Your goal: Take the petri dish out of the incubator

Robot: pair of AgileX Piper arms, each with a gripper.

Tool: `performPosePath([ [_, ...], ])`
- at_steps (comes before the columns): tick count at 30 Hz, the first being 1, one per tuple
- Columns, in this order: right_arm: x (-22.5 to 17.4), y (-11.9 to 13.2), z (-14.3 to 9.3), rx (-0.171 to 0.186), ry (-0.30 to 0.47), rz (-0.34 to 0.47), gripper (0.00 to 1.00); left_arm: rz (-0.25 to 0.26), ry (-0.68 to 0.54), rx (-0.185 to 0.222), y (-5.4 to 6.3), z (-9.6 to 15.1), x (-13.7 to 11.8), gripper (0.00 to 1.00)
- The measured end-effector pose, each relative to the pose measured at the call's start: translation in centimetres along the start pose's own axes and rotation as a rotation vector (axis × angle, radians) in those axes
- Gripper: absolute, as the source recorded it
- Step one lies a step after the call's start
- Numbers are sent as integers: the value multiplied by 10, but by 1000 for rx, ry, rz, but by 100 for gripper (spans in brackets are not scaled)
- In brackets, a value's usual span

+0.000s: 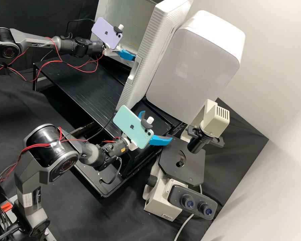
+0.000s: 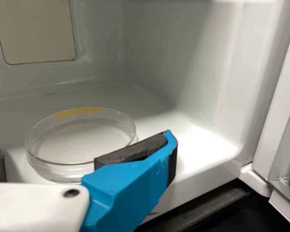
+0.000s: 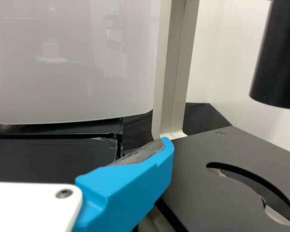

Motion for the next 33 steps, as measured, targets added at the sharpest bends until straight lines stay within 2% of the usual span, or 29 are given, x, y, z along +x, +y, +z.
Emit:
performPosePath([
  [33, 0, 0, 0, 0, 0, 0, 100, -9, -38, 0, -1, 5, 0, 0],
])
